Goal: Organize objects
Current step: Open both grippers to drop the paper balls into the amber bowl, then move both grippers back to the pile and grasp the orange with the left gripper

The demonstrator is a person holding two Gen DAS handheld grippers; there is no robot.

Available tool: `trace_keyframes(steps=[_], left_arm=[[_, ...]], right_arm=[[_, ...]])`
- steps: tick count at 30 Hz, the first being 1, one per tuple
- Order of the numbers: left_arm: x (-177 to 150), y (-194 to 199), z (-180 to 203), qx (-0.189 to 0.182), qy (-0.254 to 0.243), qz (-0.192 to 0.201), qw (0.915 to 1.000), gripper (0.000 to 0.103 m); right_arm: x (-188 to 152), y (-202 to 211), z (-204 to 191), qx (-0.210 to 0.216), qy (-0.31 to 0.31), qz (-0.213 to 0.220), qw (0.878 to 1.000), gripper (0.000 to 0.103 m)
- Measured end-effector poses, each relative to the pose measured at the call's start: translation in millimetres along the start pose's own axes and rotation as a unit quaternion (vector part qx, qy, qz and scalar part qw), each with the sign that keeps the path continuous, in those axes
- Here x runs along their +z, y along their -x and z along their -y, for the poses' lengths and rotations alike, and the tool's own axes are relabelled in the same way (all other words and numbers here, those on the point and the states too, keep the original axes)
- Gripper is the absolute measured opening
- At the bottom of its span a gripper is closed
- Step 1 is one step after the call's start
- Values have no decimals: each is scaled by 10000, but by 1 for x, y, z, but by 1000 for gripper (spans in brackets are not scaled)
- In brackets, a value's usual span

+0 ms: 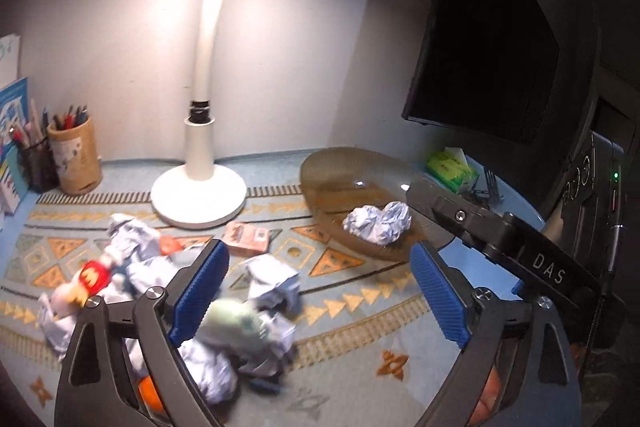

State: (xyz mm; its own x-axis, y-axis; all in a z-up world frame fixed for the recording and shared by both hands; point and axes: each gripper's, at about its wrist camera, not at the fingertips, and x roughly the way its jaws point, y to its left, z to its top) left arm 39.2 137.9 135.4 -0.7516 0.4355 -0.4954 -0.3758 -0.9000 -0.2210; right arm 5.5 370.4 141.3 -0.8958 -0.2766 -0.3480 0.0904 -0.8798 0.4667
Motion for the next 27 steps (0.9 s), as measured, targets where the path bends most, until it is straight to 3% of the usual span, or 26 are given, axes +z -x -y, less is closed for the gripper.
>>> trace_keyframes(steps=[7, 11, 14, 18, 25, 27], left_arm=[[-44, 65, -95, 1316, 544, 3, 9898, 101], [-61, 84, -134, 1480, 799, -147, 9856, 102], [-74, 79, -148, 1479, 980, -252, 9838, 102], [-95, 47, -147, 1159, 1036, -476, 9867, 102], [-100, 22, -130, 717, 696, -695, 9926, 102], [-97, 18, -127, 550, 544, -812, 9937, 102]], right_arm=[[-53, -5, -50, 347, 683, -362, 9964, 94], [-74, -19, -60, 484, 813, -646, 9934, 94], [-86, -35, -63, 521, 890, -833, 9912, 94], [-99, -51, -62, 377, 1048, -1090, 9878, 94], [-115, -46, -74, 598, 1470, -1588, 9745, 94], [-123, -45, -79, 600, 1575, -1800, 9691, 79]])
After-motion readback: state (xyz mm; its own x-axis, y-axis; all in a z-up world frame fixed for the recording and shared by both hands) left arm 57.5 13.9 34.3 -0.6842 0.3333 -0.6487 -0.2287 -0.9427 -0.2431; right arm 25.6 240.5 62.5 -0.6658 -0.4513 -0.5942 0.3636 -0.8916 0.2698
